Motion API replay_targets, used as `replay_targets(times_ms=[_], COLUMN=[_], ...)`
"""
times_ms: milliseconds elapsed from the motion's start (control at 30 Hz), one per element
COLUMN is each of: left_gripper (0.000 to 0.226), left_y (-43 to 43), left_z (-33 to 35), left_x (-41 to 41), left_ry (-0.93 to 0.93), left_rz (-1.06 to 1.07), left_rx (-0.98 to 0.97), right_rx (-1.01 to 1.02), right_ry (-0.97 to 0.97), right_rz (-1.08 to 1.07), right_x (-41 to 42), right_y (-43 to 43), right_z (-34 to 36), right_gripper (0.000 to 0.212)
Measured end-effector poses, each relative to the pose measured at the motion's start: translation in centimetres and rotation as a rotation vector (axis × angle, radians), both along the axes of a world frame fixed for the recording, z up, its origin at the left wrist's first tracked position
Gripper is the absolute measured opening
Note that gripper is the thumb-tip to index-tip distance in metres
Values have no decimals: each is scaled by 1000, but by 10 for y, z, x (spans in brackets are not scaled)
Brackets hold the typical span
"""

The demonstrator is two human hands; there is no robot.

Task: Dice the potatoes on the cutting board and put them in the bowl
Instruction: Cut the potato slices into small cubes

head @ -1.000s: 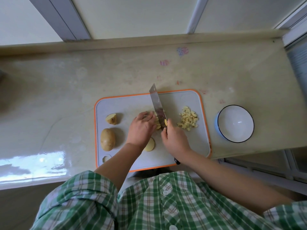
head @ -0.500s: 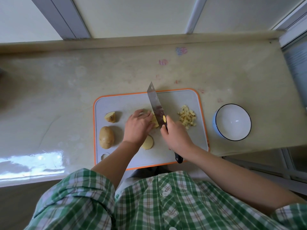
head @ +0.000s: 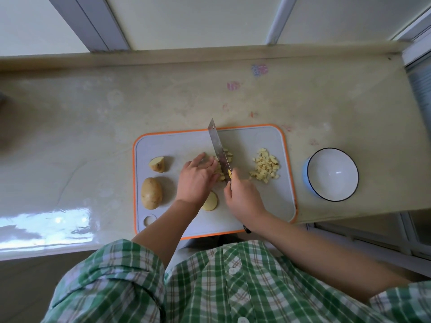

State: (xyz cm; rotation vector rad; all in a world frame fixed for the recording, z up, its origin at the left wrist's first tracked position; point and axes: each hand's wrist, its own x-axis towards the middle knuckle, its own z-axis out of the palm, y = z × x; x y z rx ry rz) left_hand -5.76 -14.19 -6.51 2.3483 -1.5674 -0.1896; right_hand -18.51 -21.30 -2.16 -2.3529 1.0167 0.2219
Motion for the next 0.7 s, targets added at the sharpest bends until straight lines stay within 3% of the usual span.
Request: replay_targets(times_ms=[167, 333, 700], left_gripper=[35, 34, 24], left_y=[1, 3, -1], left_z=[2, 8, 11], left_x=[3, 3, 1], left_ry=[-1, -3, 65], left_rz=[-9, -16, 102], left_rx=[0, -38, -22], right_rx=[22, 60, 51], right_ry=[-80, -142, -27], right_rz=[-17, -86, 43], right_x=[-3, -1, -1], right_y=[-8, -24, -9], right_z=[3, 21, 18], right_gripper=[9, 15, 12])
